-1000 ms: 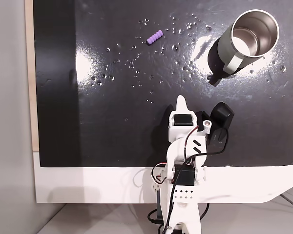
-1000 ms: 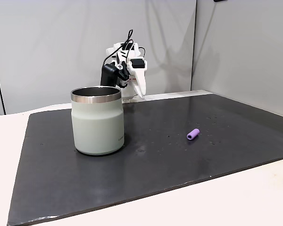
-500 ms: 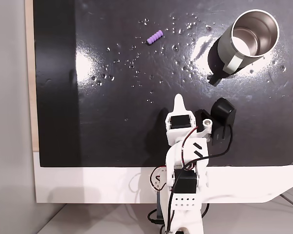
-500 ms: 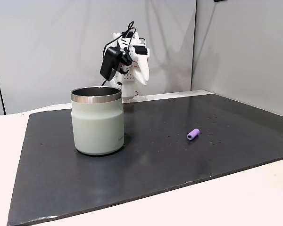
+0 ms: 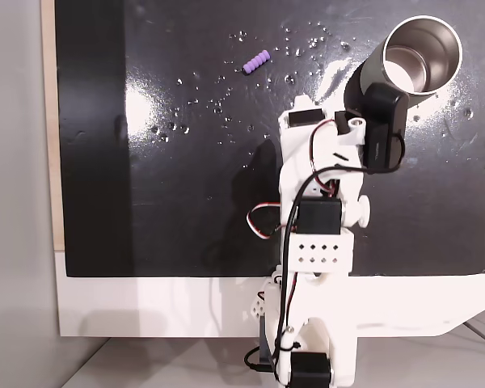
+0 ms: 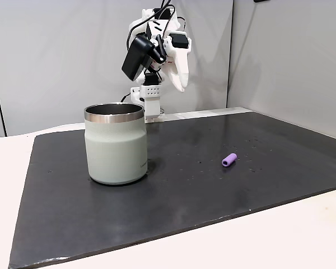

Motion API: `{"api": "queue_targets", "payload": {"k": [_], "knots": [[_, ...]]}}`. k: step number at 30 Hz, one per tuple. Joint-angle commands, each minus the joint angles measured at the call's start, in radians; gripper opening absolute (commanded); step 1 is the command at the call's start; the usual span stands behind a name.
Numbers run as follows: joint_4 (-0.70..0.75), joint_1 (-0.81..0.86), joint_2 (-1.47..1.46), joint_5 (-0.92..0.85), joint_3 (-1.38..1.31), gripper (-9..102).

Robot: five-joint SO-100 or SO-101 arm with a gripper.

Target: Grasp a pengrip and put it in the cup.

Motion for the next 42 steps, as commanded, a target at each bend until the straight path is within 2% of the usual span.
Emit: {"api": "queue_targets", "payload": {"k": [1,10,15,26,32,42], "knots": [[0.025,0.003,-0.133,0.026,-0.17,0],[0.158,0.002,-0.477,0.087,-0.531,0],[0.321,-0.015,-0.696,0.066,-0.799,0],[0.445,-0.074,-0.96,0.0,-1.126,1],[0.58,-0.124,-1.173,-0.021,-1.476,3],[0.609,-0.141,-1.338,-0.034,-1.641,10]]}}
